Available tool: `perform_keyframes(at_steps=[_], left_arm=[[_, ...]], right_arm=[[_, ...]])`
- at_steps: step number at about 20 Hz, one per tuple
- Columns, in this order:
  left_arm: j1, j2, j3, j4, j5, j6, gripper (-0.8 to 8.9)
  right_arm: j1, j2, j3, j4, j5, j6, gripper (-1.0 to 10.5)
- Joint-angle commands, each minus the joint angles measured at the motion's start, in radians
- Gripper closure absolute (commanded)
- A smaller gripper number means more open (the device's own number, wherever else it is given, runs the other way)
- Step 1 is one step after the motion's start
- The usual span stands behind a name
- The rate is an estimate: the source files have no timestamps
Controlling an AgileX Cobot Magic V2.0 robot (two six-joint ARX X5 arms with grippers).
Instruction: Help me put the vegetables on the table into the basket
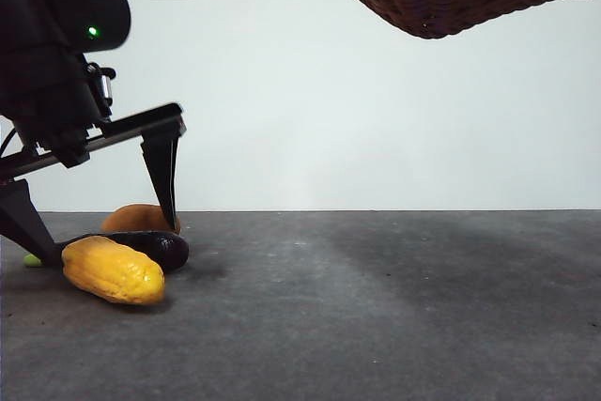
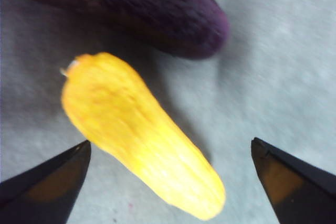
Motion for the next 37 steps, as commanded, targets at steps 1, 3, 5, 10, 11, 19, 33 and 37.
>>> perform_keyframes(at_steps=[1, 3, 5, 10, 11, 19, 33, 37], left_arm=[[-0.005, 0.051, 0.035, -0.061, -0.028, -0.029, 2.16], [-0.006, 0.084, 0.058, -0.089, -0.03, -0.033, 2.16], [-0.007, 0.102, 0.064, -0.092, -0.032, -0.048, 2.27], [-0.011, 0.111, 0.064, -0.093, -0.037, -0.06, 5.91], [-0.011, 0.111, 0.064, -0.093, -0.037, -0.058, 6.65], [-0.019, 0.108, 0.064, -0.102, -0.03, 0.042, 8.22], [-0.113, -0.496, 0.063, -0.135, -0.03, 0.449, 8.22], [-0.188, -0.618, 0.063, -0.19, -0.029, 0.497, 8.22]], right_arm=[[0.001, -0.004, 0.005, 0.02, -0.026, -0.004, 9.6], [0.001, -0.004, 0.005, 0.021, -0.038, -0.006, 9.6], [0.001, -0.004, 0.005, 0.022, -0.038, -0.013, 9.6], [0.001, -0.004, 0.005, 0.021, -0.039, -0.019, 9.6], [0.001, -0.004, 0.005, 0.021, -0.039, -0.019, 9.6], [0.001, -0.003, 0.005, -0.001, -0.045, -0.019, 9.6], [0.001, 0.179, -0.047, -0.046, -0.045, 0.037, 9.6], [0.015, 0.233, -0.177, 0.054, -0.047, 0.098, 9.6]])
